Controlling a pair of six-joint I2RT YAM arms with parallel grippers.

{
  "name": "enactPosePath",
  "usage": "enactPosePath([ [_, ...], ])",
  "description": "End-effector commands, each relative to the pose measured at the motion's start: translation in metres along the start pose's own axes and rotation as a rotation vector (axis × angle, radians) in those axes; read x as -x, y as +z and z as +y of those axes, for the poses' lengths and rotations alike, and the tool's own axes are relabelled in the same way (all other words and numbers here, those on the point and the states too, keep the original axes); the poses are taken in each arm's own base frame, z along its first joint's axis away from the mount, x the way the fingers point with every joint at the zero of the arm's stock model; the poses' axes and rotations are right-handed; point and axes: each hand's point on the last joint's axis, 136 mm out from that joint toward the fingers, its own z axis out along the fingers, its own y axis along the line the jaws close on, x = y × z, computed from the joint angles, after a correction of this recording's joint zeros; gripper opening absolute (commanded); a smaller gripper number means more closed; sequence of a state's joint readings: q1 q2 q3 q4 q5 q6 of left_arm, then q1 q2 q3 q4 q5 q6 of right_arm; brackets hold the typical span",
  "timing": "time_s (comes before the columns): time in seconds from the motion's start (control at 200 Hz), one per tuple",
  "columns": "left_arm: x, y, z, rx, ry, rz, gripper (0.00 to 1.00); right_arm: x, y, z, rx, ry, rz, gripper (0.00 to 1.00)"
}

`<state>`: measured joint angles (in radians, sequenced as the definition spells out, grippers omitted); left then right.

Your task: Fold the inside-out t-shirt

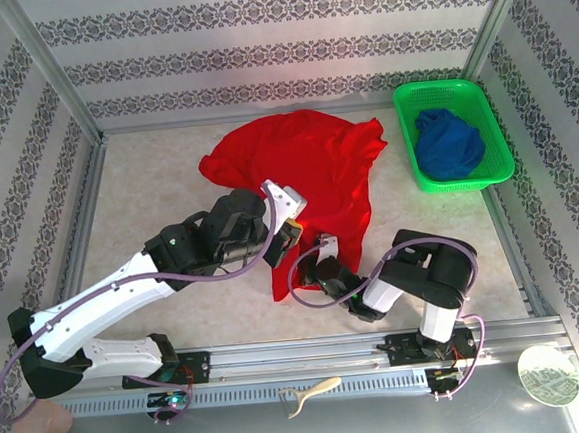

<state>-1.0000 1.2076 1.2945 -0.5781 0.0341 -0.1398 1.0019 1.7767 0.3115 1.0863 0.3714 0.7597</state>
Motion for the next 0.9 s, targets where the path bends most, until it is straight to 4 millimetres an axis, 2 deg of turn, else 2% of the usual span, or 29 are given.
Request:
enactPosePath([
  [0.0, 0.007, -0.013, -0.002, -0.024, -0.015, -0.03, 0.0, 0.013, 0.003, 0.037, 0.118, 0.007, 0.006, 0.0],
  [0.13, 0.01, -0.01, -0.004, -0.029, -0.018, -0.033, 0.0, 0.012, 0.004, 0.068, 0.114, -0.084, 0.001, 0.0],
  [0.215, 0.012, -0.009, -0.005, -0.035, -0.016, -0.03, 0.0, 0.008, 0.011, 0.075, 0.093, -0.103, 0.016, 0.0],
  [0.345, 0.011, -0.013, -0.005, -0.037, -0.015, -0.024, 0.0, 0.015, 0.033, 0.054, 0.062, -0.002, 0.043, 0.0],
  [0.5, 0.014, -0.028, -0.006, -0.045, -0.026, -0.044, 0.0, 0.045, 0.06, 0.021, 0.042, 0.16, 0.081, 0.0],
  [0.645, 0.02, -0.045, -0.011, -0.081, -0.057, -0.094, 0.0, 0.072, 0.067, -0.001, 0.013, 0.244, 0.074, 0.0],
  [0.689, 0.022, -0.048, -0.014, -0.101, -0.071, -0.106, 0.0, 0.075, 0.068, -0.007, -0.015, 0.255, 0.087, 0.0],
  [0.779, 0.032, -0.052, -0.022, -0.149, -0.101, -0.141, 0.0, 0.077, 0.072, -0.002, -0.032, 0.241, 0.111, 0.0],
  [0.894, 0.045, -0.049, -0.035, -0.219, -0.123, -0.159, 0.0, 0.07, 0.071, 0.01, -0.065, 0.215, 0.123, 0.0],
])
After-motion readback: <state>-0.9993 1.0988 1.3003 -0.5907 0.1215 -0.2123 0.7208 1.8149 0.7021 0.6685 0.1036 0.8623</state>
